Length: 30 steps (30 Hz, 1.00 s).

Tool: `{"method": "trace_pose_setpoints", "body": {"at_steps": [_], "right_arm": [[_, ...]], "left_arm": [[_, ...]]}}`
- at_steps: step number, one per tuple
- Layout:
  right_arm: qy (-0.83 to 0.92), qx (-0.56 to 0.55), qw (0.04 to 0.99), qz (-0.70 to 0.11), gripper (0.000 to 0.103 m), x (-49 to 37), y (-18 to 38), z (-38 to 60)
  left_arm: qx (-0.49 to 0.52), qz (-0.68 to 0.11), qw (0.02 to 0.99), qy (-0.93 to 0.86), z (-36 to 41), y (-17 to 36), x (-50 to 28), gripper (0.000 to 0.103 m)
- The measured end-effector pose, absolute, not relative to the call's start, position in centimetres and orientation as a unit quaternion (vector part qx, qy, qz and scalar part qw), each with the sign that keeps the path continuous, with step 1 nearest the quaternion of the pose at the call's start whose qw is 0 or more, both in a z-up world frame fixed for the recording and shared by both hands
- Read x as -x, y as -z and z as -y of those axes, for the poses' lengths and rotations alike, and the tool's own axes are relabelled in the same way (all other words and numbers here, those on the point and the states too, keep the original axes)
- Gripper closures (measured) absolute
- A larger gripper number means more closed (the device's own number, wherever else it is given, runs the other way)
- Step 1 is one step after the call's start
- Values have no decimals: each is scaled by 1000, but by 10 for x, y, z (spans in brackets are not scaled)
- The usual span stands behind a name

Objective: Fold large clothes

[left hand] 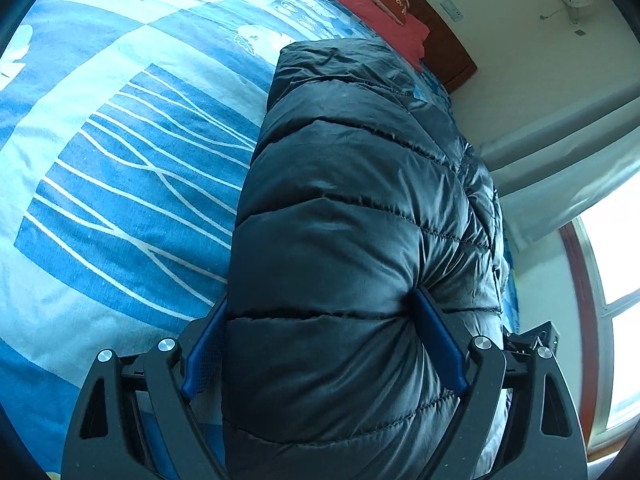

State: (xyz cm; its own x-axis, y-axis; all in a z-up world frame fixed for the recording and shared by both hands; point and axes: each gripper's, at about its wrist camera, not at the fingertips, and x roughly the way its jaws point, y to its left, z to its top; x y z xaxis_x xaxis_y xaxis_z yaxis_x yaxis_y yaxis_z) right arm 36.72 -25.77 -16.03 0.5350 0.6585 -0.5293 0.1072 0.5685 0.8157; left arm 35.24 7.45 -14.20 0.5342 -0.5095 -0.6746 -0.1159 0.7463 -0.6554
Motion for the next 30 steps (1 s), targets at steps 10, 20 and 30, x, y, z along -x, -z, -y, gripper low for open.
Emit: {"method": "trace_pose_setpoints", "body": {"at_steps": [10, 20, 30], "right_arm": [[-175, -446, 762, -437, 32, -346, 155, 272], [-160, -474, 760, -414, 31, -325, 150, 292], [-35, -358, 831, -424, 31, -274, 111, 292]], "left_arm": [[328, -455, 821, 109, -82, 132, -345, 17], [306, -453, 832, 96, -83, 115, -328, 17], [255, -442, 858, 60, -78, 98, -294, 17]]}}
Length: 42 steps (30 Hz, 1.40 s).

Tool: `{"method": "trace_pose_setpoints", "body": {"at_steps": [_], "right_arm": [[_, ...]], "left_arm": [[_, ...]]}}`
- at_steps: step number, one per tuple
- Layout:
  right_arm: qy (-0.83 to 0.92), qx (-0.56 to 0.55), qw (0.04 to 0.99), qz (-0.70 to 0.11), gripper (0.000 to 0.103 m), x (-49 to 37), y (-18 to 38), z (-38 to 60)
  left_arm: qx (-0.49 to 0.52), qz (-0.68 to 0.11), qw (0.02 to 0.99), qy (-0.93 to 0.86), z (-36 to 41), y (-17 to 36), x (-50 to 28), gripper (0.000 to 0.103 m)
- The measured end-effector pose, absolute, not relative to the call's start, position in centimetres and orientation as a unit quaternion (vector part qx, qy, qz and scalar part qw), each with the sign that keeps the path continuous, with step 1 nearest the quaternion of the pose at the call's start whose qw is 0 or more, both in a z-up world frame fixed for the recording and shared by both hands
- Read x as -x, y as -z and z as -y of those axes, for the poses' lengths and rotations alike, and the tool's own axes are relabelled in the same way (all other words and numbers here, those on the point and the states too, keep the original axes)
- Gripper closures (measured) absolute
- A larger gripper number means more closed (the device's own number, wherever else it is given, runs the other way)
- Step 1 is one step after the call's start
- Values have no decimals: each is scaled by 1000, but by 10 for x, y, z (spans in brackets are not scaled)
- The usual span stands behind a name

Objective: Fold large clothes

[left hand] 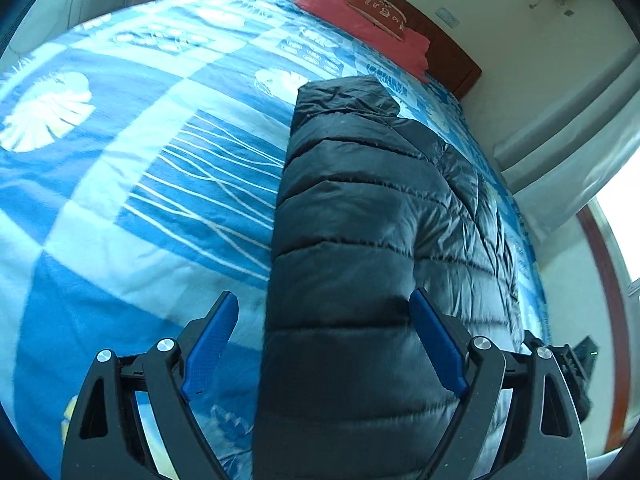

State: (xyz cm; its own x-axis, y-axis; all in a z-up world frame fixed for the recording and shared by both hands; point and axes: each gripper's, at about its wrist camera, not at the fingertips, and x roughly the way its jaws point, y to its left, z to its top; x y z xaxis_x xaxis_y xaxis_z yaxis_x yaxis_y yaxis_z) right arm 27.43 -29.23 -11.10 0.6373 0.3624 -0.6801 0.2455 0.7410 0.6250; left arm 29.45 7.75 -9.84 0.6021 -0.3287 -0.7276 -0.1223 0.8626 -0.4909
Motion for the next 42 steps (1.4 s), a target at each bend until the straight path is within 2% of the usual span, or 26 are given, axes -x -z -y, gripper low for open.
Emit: {"method": "trace_pose_setpoints", "body": {"at_steps": [15, 18, 30, 42], "right_arm": [[16, -132, 906, -403, 30, -168, 56, 199], [18, -110, 912, -394, 24, -152, 49, 188], [19, -52, 932, -357, 23, -100, 13, 156], [10, -6, 943, -333, 22, -84, -5, 131]], "left_arm": [[123, -401, 908, 1, -42, 67, -181, 17], [106, -394, 913, -9, -37, 63, -160, 17], [78, -367, 927, -29, -17, 34, -112, 17], [70, -343, 937, -23, -9, 17, -94, 17]]}}
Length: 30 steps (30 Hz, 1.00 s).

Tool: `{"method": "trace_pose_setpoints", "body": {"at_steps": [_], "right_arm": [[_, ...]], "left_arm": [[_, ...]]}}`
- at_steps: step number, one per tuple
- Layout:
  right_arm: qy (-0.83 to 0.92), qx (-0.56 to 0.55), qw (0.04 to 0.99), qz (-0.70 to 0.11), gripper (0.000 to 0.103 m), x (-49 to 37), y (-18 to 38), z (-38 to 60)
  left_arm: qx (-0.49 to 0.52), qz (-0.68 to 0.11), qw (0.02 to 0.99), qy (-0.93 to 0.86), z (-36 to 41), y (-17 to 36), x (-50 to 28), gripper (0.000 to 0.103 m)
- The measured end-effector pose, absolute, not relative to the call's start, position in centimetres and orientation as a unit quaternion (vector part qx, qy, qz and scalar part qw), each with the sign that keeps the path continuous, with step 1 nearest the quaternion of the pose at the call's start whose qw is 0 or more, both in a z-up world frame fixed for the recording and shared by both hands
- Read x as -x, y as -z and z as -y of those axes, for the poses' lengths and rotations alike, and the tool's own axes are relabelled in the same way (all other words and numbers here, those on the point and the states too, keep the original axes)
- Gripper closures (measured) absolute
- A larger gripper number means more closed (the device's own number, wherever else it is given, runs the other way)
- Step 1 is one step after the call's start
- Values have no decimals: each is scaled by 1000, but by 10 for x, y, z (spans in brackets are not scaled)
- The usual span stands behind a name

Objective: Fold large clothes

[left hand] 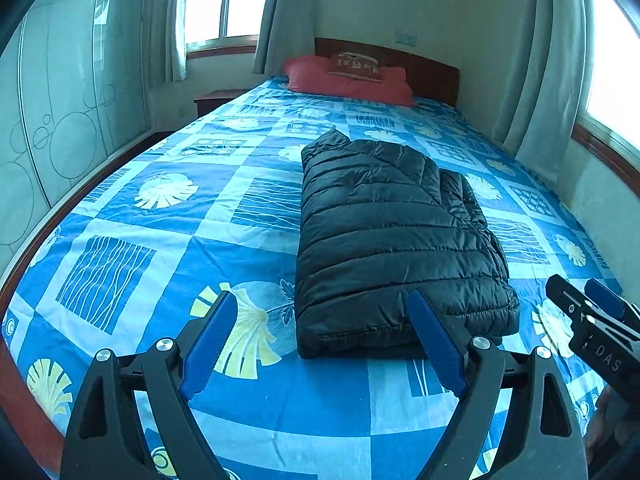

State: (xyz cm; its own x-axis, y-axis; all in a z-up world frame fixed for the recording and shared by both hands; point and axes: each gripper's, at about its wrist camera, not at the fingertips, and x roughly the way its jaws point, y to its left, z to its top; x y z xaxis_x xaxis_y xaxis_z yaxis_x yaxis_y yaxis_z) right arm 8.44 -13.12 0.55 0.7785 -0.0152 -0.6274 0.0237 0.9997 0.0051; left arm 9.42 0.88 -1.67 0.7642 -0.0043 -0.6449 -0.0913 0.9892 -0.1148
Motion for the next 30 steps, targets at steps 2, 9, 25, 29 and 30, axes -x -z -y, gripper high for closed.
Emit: {"method": "trace_pose_setpoints", "body": {"at_steps": [2, 9, 25, 29, 30], "right_arm": [[9, -7, 943, -333, 22, -83, -6, 130], [2, -4, 943, -334, 22, -79, -5, 124], [-3, 2, 944, -330, 22, -76, -6, 117], [-4, 2, 944, -330, 22, -76, -6, 116], [-4, 2, 944, -330, 22, -76, -6, 117]], "left_arm": [[72, -341, 937, -24, -10, 15, -93, 17], [70, -336, 939, -23, -9, 12, -90, 17], [73, -334, 939, -30, -9, 10, -87, 17], [73, -334, 939, -30, -9, 10, -86, 17], [72, -335, 939, -30, -9, 10, -86, 17]]}}
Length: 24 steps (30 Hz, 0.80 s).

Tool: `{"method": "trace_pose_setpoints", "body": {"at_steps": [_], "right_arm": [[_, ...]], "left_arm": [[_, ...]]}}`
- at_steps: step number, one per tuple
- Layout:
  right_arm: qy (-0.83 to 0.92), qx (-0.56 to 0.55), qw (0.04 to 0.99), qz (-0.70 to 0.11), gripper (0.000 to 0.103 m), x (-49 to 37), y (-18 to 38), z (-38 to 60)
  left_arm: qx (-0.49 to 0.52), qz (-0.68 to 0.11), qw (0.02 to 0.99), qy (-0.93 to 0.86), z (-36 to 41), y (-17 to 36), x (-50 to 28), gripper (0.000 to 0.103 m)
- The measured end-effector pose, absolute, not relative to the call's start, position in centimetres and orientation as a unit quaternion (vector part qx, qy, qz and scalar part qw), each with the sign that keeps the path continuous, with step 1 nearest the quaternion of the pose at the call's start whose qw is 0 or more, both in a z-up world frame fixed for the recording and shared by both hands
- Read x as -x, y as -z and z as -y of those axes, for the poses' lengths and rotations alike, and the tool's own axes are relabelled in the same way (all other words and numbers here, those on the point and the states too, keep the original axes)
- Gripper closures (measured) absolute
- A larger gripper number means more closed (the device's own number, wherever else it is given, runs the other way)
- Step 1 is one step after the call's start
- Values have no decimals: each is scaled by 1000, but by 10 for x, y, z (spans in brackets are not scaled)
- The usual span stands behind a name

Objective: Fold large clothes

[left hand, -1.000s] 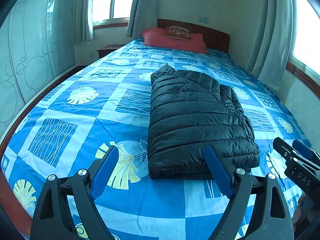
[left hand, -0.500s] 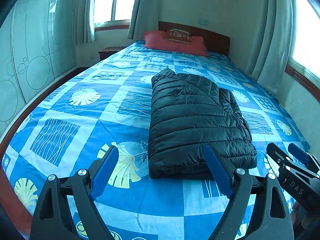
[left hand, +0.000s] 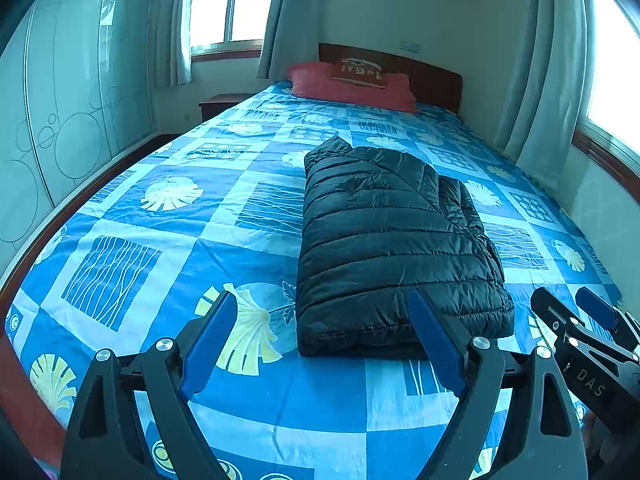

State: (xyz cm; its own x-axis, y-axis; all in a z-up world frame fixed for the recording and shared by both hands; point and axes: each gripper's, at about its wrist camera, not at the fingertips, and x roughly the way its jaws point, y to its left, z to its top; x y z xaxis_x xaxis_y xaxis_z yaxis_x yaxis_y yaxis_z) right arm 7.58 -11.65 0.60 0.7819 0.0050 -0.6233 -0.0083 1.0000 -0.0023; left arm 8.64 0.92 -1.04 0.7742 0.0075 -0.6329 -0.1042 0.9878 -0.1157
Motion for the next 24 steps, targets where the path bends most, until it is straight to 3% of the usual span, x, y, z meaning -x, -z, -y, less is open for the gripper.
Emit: {"method": "trace_pose_setpoints", "body": {"at_steps": [24], "right_arm": [[-4, 2, 943, -332, 22, -75, -4, 114]], "left_arm": [[69, -333, 940, -32, -7, 12, -87, 17]]}}
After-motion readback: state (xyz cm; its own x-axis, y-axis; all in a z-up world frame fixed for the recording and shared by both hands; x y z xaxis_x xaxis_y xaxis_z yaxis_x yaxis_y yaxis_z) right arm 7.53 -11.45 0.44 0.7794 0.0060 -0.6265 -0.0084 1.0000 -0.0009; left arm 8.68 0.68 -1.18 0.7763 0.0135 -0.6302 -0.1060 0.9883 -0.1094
